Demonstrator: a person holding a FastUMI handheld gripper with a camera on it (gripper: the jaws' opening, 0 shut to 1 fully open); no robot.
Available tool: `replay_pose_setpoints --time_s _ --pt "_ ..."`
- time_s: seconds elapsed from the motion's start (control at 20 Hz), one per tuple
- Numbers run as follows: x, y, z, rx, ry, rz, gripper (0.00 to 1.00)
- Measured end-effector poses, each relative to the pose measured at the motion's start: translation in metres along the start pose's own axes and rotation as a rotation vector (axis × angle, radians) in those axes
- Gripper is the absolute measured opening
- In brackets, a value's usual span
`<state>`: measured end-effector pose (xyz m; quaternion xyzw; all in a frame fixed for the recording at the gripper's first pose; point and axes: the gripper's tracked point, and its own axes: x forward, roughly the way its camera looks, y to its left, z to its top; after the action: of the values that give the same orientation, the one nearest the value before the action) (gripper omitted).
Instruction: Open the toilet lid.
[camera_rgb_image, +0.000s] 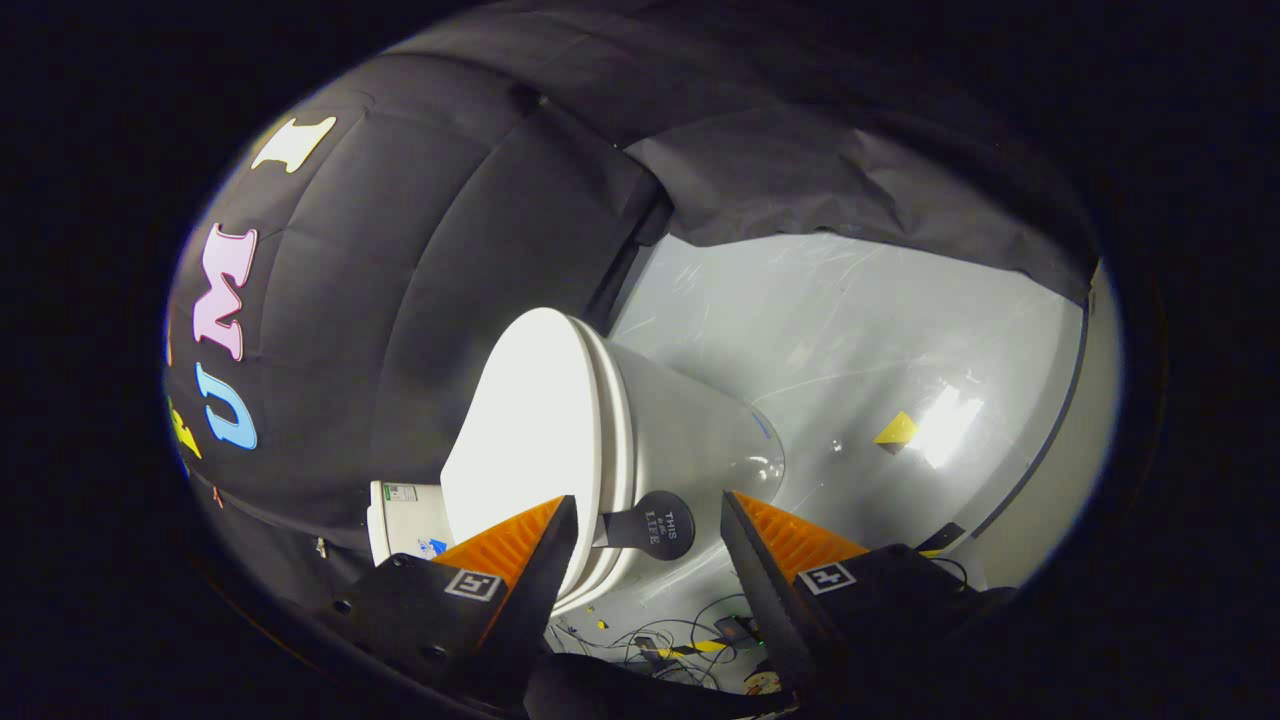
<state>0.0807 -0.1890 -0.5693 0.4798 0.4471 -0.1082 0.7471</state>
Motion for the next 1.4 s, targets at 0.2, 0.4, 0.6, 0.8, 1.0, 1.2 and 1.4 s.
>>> replay_pose_setpoints --time_s 0.2,0.4,0.6,0.8,1.0,1.2,1.4 --pt "0.015 -0.005 -0.004 0.006 0.038 0.027 0.78" --pt "0.020 -0.009 -0.007 0.052 0.082 0.052 0.30" --pt "0.015 -0.006 -0.006 0.078 0.085 0.102 0.14" --pt "0.013 -0.003 -0.005 0.079 0.093 0.117 0.14" --pt "0.003 0.015 -0.002 0.055 0.062 0.180 0.09" --pt "-0.007 0.028 -0.001 0.034 0.026 0.209 0.09" --pt "-0.020 0.052 -0.006 0.037 -0.020 0.260 0.09"
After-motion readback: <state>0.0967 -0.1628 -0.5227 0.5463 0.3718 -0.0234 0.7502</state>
